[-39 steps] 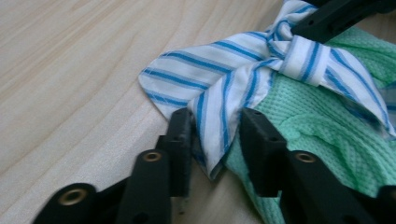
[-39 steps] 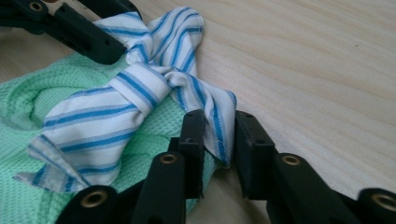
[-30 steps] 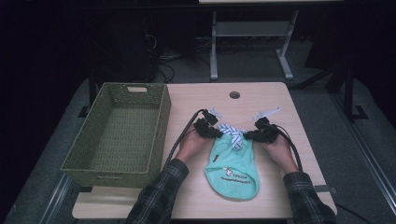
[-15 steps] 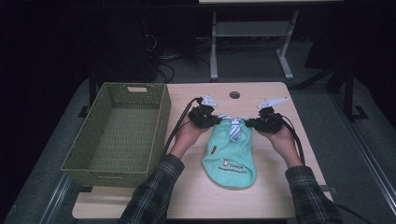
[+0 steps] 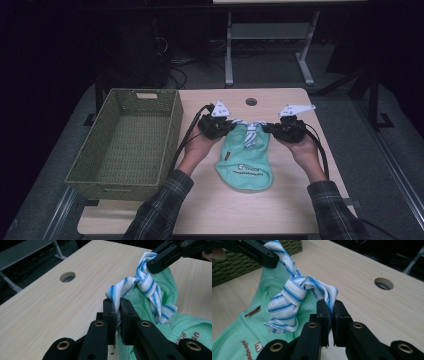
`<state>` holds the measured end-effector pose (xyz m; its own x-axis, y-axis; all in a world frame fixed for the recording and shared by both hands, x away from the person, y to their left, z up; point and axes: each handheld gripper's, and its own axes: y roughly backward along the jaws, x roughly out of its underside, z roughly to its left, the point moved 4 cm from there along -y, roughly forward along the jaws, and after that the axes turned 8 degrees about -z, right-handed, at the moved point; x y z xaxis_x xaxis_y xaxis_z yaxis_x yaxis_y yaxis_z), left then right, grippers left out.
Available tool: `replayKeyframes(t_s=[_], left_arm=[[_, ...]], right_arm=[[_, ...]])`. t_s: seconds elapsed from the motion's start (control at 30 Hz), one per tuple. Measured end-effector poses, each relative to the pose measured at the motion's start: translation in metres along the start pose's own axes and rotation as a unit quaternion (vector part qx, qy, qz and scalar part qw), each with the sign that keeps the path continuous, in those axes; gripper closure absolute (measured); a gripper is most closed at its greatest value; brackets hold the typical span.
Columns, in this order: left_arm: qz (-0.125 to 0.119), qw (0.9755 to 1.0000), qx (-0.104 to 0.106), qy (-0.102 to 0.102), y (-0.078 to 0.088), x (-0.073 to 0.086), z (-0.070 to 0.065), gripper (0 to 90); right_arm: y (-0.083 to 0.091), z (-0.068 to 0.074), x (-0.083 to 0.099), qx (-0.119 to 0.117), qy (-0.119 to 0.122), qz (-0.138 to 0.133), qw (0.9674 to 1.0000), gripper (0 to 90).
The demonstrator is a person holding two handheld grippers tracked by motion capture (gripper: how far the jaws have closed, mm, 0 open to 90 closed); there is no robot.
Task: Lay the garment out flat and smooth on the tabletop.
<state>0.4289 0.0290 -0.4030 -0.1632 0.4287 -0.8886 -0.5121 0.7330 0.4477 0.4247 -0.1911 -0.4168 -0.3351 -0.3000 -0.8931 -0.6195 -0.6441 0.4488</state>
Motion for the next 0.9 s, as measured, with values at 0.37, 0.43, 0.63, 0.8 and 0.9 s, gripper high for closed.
replayKeyframes(t_s=[0.37,0.43,0.63,0.8,0.9], left_arm=[[-0.033,0.9994,0.011,-0.007,0.024,0.001,-0.015,80.8],[-0.042,0.9991,0.006,-0.005,0.028,-0.006,-0.011,80.8],[-0.062,0.9979,-0.003,-0.019,0.04,-0.016,-0.012,80.6],[-0.04,0.9988,0.007,-0.028,0.041,0.005,-0.024,80.3],[-0.033,0.9988,0.009,-0.036,0.043,0.013,-0.03,80.3]], right_arm=[[0.015,0.024,0.008,-0.013,0.019,-0.027,0.9994,82.8],[0.017,0.024,0.002,-0.007,0.021,-0.036,0.9991,82.8],[0.026,0.027,-0.017,-0.008,0.031,-0.057,0.9979,82.8],[0.024,0.038,0.003,-0.02,0.033,-0.04,0.9985,83.1],[0.024,0.046,0.012,-0.021,0.038,-0.036,0.9984,83.3]])
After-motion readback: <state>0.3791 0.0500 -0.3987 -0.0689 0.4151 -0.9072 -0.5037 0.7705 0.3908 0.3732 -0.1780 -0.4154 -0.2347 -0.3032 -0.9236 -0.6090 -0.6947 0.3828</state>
